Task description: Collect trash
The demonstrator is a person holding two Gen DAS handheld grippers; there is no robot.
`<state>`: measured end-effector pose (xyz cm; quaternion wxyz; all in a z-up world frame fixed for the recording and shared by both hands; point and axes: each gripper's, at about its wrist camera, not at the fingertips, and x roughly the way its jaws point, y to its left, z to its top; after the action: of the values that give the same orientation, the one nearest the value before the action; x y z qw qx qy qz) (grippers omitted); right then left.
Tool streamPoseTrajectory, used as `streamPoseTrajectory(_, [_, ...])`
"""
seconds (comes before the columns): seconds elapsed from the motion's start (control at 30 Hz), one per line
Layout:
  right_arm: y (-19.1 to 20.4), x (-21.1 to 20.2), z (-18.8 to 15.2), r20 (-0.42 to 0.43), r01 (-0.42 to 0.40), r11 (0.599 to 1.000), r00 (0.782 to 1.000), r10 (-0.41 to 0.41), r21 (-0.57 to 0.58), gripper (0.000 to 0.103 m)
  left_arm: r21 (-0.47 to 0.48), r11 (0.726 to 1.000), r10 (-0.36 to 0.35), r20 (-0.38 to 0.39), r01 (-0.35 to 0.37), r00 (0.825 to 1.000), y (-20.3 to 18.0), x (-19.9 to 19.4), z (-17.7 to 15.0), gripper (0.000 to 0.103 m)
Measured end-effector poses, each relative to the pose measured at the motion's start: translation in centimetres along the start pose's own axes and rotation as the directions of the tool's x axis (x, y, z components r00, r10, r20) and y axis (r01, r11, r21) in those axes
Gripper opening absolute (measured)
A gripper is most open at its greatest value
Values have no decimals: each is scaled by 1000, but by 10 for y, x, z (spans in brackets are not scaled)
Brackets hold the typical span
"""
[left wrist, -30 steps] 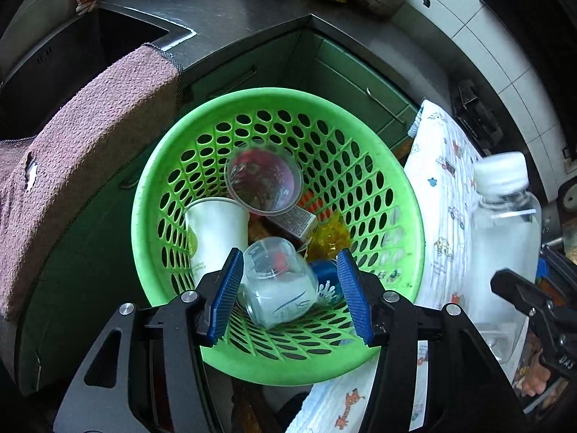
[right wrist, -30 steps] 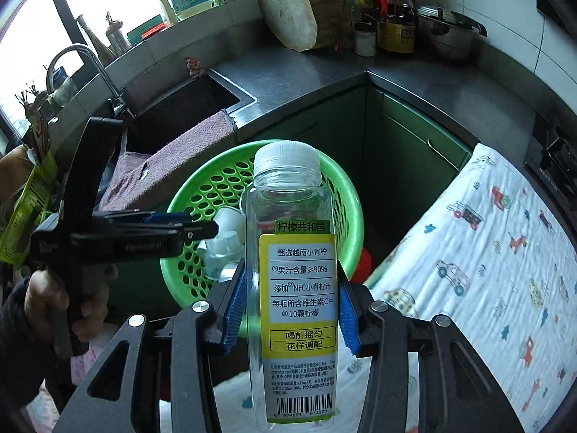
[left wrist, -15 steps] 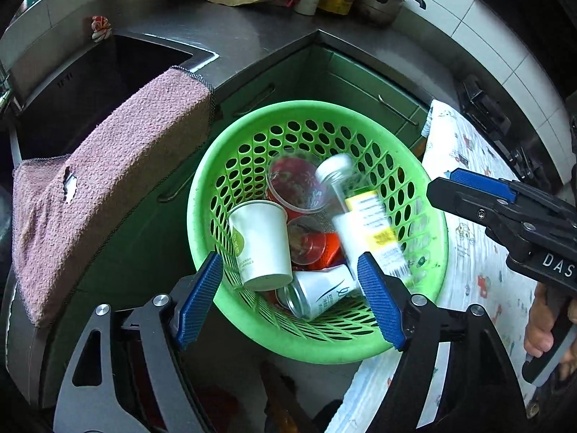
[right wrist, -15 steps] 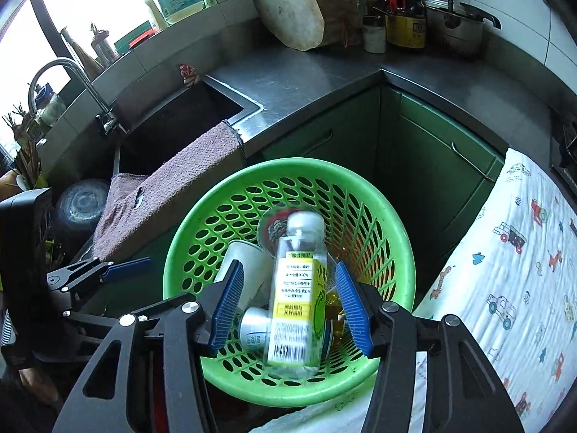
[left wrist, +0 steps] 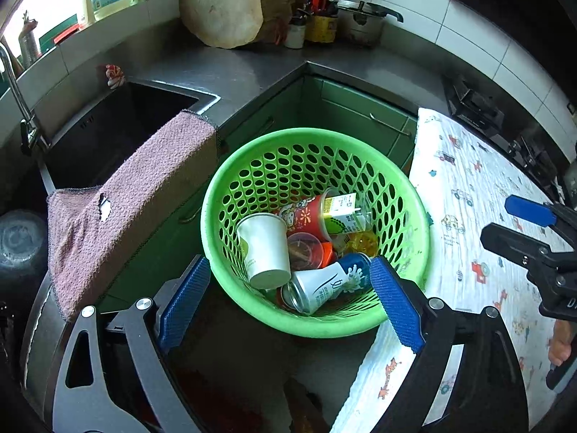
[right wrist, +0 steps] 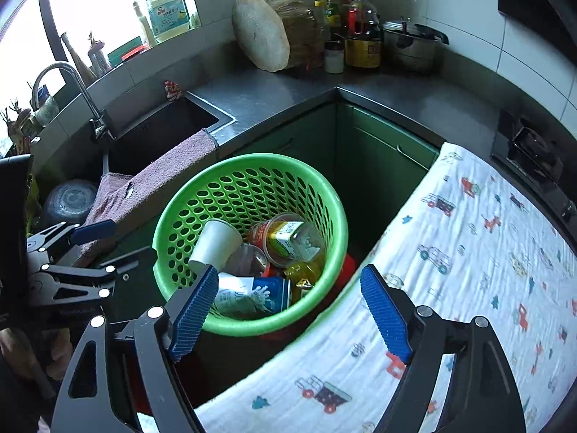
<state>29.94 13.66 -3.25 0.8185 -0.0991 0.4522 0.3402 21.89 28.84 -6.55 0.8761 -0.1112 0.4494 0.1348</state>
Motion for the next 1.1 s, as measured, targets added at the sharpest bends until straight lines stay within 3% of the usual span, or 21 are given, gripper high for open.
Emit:
streamPoseTrajectory(0.33, [-33, -78, -81, 53, 86, 994, 995, -90, 63, 91, 87, 995, 44, 131, -56, 990, -65, -63, -45, 96])
streamPoseTrajectory(0.7, [-59, -159, -169, 119, 173, 969, 974, -195, 176, 92, 181, 982, 22, 182, -56, 983, -128, -109, -106, 97])
streamPoseTrajectory(1.1, [-70, -215, -231, 142, 228, 936, 951, -273, 270, 93, 232, 971, -7, 233, -49, 972, -160, -149, -140, 98])
